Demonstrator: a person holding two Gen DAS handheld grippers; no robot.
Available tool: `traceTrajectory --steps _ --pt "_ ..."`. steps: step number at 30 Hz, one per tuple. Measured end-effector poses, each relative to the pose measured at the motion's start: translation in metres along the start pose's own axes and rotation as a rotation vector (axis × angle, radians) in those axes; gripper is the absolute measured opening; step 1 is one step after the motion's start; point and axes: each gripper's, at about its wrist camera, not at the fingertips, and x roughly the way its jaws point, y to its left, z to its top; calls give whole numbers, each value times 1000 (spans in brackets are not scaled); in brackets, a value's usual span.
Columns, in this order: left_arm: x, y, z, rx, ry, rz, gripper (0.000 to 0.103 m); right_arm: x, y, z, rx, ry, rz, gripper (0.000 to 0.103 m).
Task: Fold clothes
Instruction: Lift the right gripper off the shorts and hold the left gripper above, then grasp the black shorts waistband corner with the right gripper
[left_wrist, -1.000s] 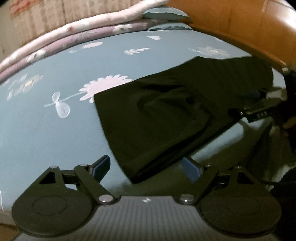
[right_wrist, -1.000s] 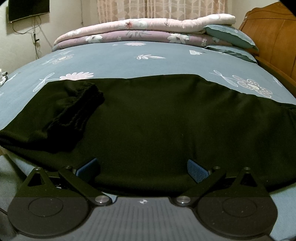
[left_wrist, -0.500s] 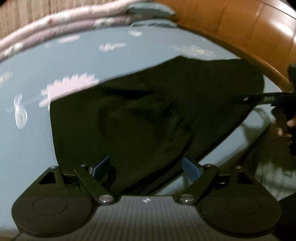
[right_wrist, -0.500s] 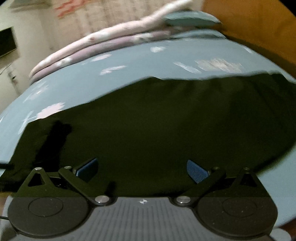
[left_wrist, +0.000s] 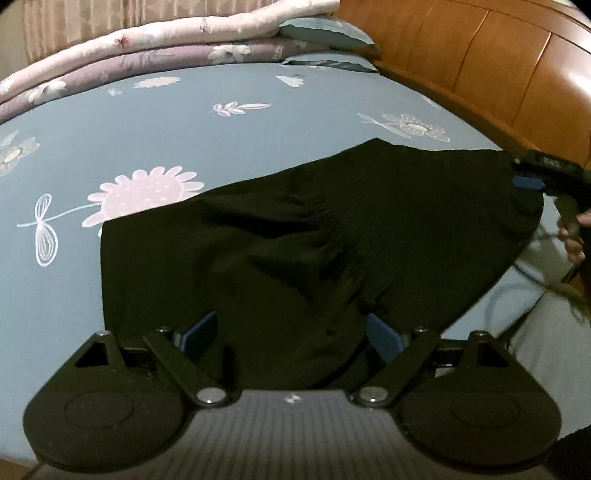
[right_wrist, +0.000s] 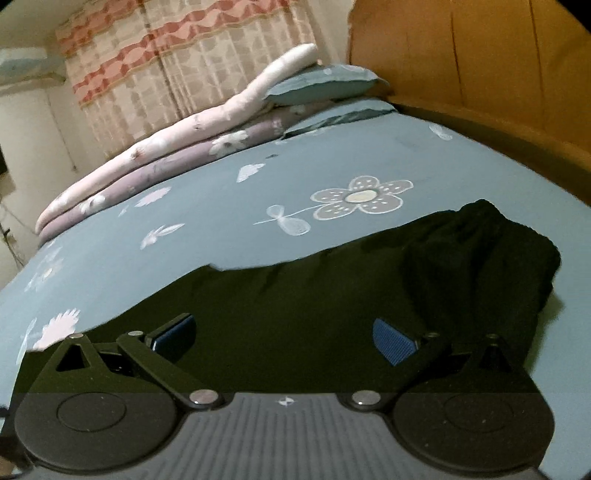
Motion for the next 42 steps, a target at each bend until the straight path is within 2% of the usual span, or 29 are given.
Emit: traceTrajectory --steps 4,8,17,19,23,26,33,37,42 --pt "3 -3 2 -8 16 14 88 20 -41 3 99 48 -30 103" --pt "7 -1 5 -29 32 39 88 2 -68 -12 122 16 -118 103" --pt "14 -12 11 -19 31 18 88 -52 -90 -2 226 -58 -17 103" --pt "13 -13 12 -16 27 21 88 -63 -108 0 339 -76 -15 103" --pt "13 -15 14 -18 30 22 88 -55 -152 -8 569 -26 62 103" --pt "14 -19 15 -13 37 24 88 -38 -170 -14 658 11 90 103" --pt "13 -27 20 0 42 29 88 -5 -192 3 706 8 133 103" --pt "14 -31 23 8 41 27 88 11 -195 18 666 11 122 103" --pt "15 -32 24 7 39 20 88 14 -189 19 595 19 116 103"
